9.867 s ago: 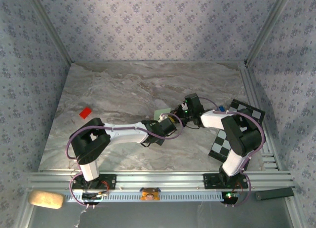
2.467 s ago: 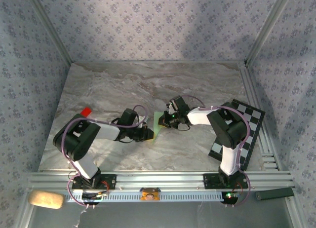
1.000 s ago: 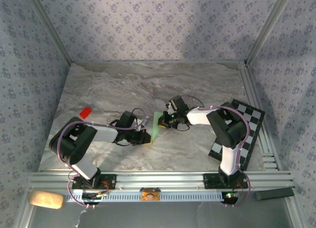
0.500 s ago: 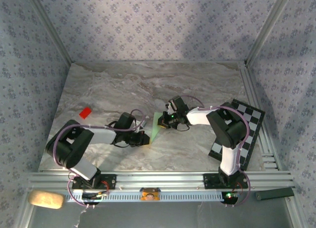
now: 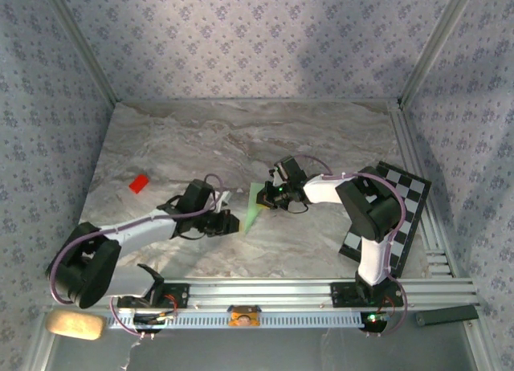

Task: Fold a paper plane with a square sheet of paper (pick it up from the middle)
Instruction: Fold the wing for the fifth time at the center of the table.

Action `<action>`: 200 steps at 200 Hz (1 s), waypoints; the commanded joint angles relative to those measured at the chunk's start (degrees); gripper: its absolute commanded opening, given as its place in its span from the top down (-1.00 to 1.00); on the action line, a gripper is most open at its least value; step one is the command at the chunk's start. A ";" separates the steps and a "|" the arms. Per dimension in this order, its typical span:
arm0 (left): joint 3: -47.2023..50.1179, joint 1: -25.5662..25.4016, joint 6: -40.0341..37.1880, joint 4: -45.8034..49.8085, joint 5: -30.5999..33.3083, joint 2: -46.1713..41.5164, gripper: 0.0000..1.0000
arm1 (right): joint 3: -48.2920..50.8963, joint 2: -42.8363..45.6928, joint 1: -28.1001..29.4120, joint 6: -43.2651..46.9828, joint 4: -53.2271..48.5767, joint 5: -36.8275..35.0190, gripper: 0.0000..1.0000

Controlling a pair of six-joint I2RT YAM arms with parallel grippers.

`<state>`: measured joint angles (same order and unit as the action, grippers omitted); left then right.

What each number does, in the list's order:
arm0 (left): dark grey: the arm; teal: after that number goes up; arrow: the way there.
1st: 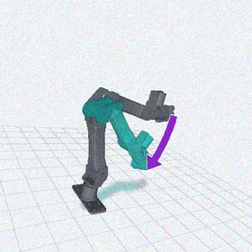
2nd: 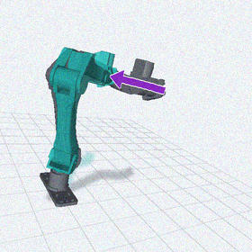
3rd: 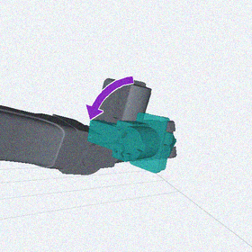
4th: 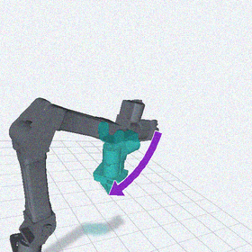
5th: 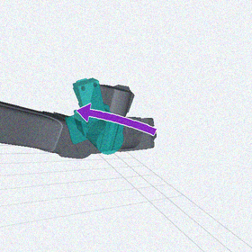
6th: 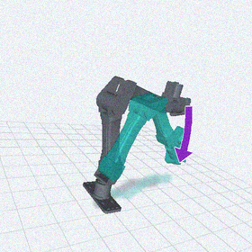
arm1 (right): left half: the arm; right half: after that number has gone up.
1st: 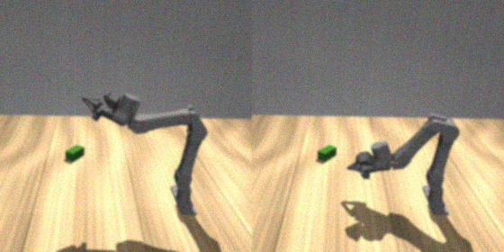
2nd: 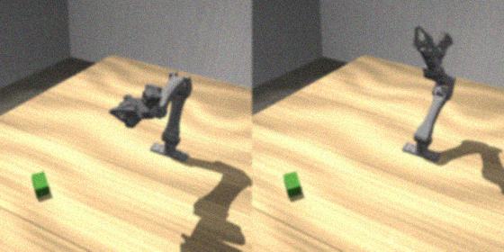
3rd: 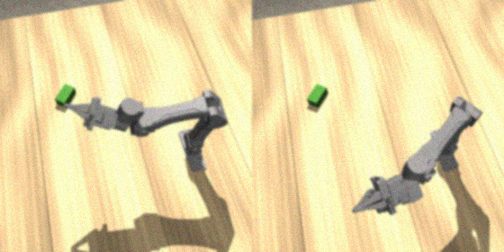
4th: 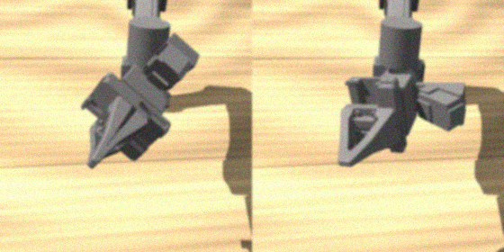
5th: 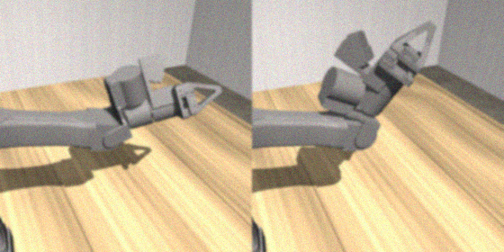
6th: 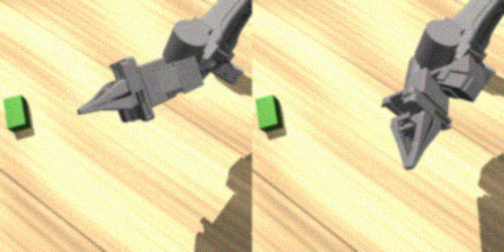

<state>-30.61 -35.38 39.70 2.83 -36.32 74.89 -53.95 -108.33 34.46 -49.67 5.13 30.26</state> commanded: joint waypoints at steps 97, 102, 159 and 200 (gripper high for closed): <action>-17.25 -3.04 -0.11 -5.15 -0.02 22.62 0.95 | 1.48 -2.74 -0.22 -0.42 -5.58 -5.82 0.97; -17.24 -3.12 -0.29 -4.93 0.34 23.04 0.95 | 1.48 -2.67 -0.26 -0.37 -5.66 -5.86 0.97; -13.56 -3.53 -2.50 -2.27 3.66 24.95 0.96 | 2.00 -2.66 -0.27 -0.42 -5.79 -6.27 0.97; -8.78 -3.92 -2.97 -1.56 4.40 23.49 0.96 | 2.14 -2.72 -0.35 -0.27 -6.11 -6.50 0.97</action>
<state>-42.89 -38.65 38.13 -2.37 -32.97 99.02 -53.93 -108.33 34.46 -49.69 5.19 30.26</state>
